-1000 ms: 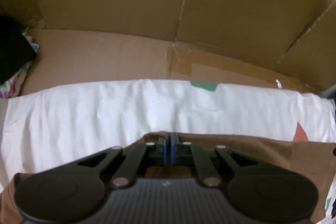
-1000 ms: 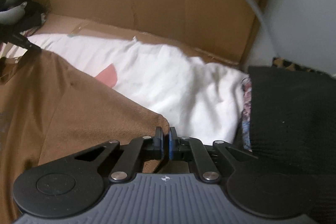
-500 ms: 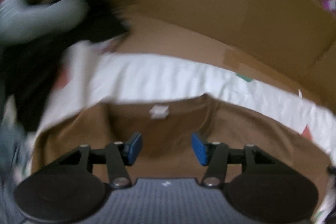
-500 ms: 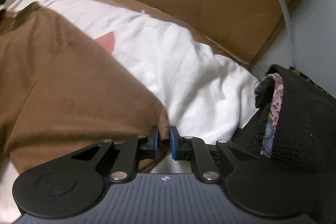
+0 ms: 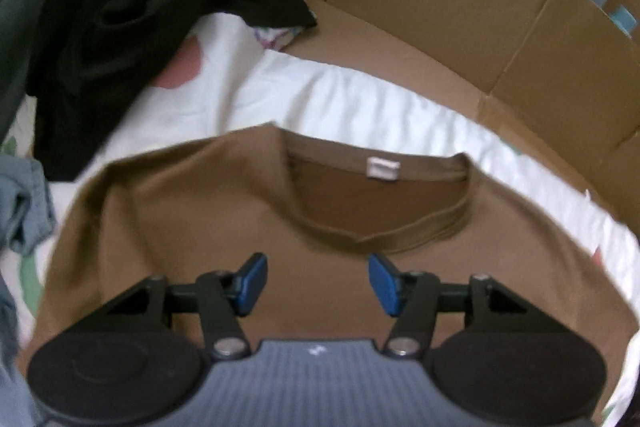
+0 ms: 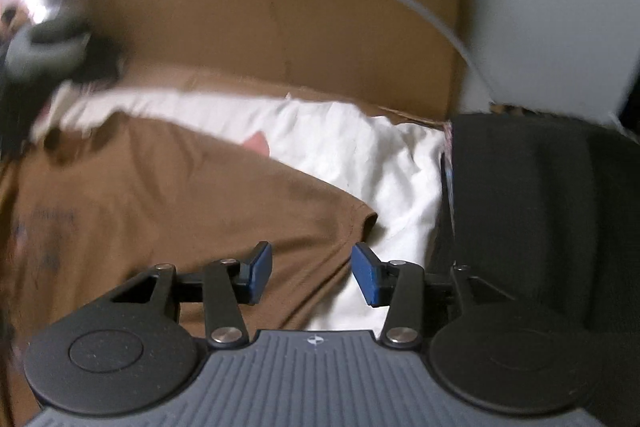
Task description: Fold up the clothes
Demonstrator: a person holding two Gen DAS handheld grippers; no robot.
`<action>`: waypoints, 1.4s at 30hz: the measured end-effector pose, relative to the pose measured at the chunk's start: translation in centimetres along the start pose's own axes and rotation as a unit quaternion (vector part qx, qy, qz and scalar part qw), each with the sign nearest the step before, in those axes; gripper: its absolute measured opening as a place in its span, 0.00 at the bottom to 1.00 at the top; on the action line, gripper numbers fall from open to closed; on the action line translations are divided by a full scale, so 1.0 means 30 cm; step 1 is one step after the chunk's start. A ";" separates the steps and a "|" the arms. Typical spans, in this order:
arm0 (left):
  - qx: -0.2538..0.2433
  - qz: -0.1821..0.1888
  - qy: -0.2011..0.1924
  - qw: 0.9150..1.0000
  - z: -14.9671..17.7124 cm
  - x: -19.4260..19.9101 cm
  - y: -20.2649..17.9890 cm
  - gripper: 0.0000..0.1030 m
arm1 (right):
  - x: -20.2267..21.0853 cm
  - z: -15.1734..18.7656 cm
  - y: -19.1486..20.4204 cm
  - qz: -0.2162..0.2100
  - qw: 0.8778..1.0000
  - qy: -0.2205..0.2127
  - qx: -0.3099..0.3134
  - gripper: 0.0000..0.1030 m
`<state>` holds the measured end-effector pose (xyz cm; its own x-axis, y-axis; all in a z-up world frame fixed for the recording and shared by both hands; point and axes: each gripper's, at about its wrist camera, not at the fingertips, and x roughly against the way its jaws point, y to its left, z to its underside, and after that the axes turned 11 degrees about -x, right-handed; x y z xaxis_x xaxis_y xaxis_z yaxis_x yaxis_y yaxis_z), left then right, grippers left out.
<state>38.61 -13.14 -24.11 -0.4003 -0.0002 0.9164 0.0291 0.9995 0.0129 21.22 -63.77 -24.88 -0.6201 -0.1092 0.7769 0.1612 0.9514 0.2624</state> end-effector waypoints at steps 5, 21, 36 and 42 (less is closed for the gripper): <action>-0.007 0.012 -0.006 1.000 0.078 0.071 0.126 0.58 | -0.013 0.118 0.052 0.029 0.999 0.017 -0.043 0.49; 0.012 0.007 -0.068 0.998 0.300 0.350 0.454 0.58 | -0.059 0.292 0.031 0.083 0.989 0.057 -0.107 0.00; 0.005 -0.072 -0.061 0.995 0.375 0.551 0.766 0.65 | -0.105 0.267 0.023 0.008 0.968 0.052 -0.244 0.34; 0.024 -0.086 -0.059 0.994 0.402 0.561 0.841 0.65 | -0.142 0.268 0.047 0.020 0.967 0.055 -0.248 0.35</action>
<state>21.58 12.45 -13.19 -0.4999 -0.1700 0.8492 -0.0911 0.9854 0.1436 17.92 -59.66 -32.43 -0.5243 -0.1320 0.8412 0.5489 0.7029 0.4524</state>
